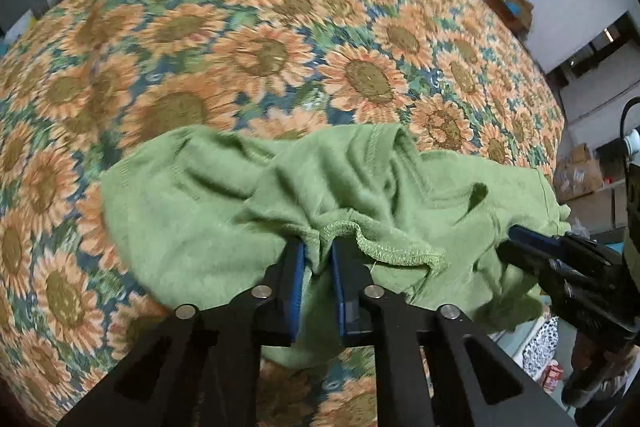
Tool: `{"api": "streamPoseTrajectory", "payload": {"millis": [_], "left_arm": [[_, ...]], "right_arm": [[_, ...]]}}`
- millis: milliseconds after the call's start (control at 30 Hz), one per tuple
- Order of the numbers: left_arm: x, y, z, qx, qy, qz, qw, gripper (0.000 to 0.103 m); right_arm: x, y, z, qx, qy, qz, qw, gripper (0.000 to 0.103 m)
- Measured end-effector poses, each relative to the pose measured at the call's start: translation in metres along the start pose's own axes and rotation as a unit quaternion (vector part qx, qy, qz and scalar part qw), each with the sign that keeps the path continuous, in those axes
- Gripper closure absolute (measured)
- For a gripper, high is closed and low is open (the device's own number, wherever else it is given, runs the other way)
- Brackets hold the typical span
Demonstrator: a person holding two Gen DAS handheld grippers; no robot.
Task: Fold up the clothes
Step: 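Lower the shirt onto the bed and open both grippers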
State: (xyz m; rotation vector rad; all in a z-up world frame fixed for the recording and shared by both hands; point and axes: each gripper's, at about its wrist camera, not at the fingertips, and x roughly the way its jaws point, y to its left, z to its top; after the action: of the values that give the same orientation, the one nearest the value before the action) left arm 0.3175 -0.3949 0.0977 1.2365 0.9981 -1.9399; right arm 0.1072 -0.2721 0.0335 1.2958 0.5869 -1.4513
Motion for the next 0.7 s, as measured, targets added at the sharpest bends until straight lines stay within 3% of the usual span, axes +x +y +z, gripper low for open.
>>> {"api": "streamPoseTrajectory", "payload": {"millis": [33,100,200,300,333,367,400,433,467,567,667,700], "left_arm": [[-0.004,0.008,-0.008,-0.007,0.000,-0.003,1.0000,0.096],[-0.011,0.026,-0.023,-0.026,0.014,0.002,0.9996,0.096],[-0.021,0.043,-0.037,-0.050,0.031,0.029,0.9978,0.096],[-0.044,0.038,-0.034,-0.052,0.013,0.041,0.9977,0.096],[-0.051,0.036,-0.033,-0.052,0.007,0.045,0.9976,0.095],[-0.057,0.033,-0.031,-0.049,-0.001,0.048,0.9976,0.087],[-0.060,0.026,-0.026,-0.037,-0.012,0.049,0.9980,0.067],[-0.063,0.020,-0.020,-0.025,-0.023,0.051,0.9981,0.053],[-0.066,0.013,-0.015,-0.013,-0.034,0.052,0.9980,0.033],[-0.047,-0.009,-0.005,0.021,-0.032,0.072,0.9967,0.032],[-0.017,-0.009,0.006,0.032,0.012,0.089,0.9954,0.032],[-0.005,-0.009,0.009,0.033,0.025,0.096,0.9945,0.042]], "right_arm": [[0.000,0.002,-0.006,-0.010,-0.016,0.004,1.000,0.081],[0.004,0.003,-0.023,-0.010,-0.004,0.035,0.999,0.096],[0.013,0.010,-0.053,-0.014,0.049,0.097,0.994,0.097],[0.023,0.020,-0.084,-0.023,0.110,0.149,0.983,0.097],[0.019,0.021,-0.090,-0.025,0.108,0.144,0.983,0.094],[0.010,0.020,-0.089,-0.030,0.089,0.128,0.987,0.088],[0.001,0.018,-0.085,-0.035,0.065,0.109,0.991,0.085],[-0.008,0.016,-0.083,-0.038,0.043,0.095,0.994,0.075],[-0.022,0.011,-0.078,-0.035,0.012,0.078,0.996,0.062],[-0.051,0.000,-0.058,-0.027,-0.057,0.029,0.998,0.044],[-0.047,0.004,-0.039,-0.045,-0.066,-0.017,0.997,0.039],[-0.039,0.008,-0.035,-0.054,-0.060,-0.025,0.996,0.036]]}}
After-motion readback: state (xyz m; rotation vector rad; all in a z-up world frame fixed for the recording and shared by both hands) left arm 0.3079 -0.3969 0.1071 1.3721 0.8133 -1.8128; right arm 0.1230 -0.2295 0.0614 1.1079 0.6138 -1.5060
